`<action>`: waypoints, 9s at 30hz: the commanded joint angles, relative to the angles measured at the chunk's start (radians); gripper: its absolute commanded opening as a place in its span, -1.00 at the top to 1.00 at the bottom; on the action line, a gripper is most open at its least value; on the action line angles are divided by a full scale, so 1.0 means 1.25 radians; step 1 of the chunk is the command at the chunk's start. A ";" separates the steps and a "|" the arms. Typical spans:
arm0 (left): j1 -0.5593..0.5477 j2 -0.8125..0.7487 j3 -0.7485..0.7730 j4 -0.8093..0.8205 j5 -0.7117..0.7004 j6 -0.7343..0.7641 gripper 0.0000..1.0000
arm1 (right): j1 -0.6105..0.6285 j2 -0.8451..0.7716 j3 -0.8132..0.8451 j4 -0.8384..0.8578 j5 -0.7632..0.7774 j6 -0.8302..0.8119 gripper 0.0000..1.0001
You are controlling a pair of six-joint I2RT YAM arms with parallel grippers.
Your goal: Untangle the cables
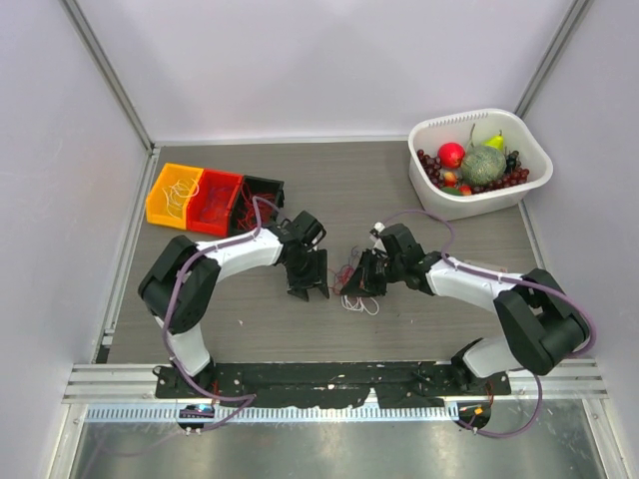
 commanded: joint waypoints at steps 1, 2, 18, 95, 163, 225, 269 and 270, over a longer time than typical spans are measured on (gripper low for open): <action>0.003 0.032 0.084 0.009 -0.026 0.001 -0.17 | 0.015 -0.043 0.017 -0.051 0.018 -0.021 0.66; 0.003 0.048 0.101 -0.008 -0.048 0.005 -0.17 | 0.019 -0.059 0.023 -0.070 0.034 -0.040 0.55; -0.048 0.210 0.238 -0.164 -0.332 0.102 0.62 | 0.042 -0.055 0.134 -0.237 0.196 -0.132 0.10; 0.084 -0.454 -0.011 0.026 0.010 0.061 1.00 | 0.079 0.053 0.389 -0.195 0.174 -0.148 0.80; 0.127 -0.446 0.527 0.049 0.117 -0.310 1.00 | 0.050 -0.287 0.665 -0.304 0.390 -0.382 -0.29; 0.138 -0.577 0.265 -0.018 -0.055 -0.277 1.00 | 0.023 -0.091 0.240 0.828 0.553 0.948 0.01; 0.161 -0.523 0.306 -0.032 0.125 -0.169 1.00 | -0.029 0.029 0.682 -0.315 -0.216 -0.415 0.04; 0.160 -0.522 0.309 -0.036 0.123 -0.166 1.00 | -0.025 0.031 0.678 -0.308 -0.226 -0.412 0.06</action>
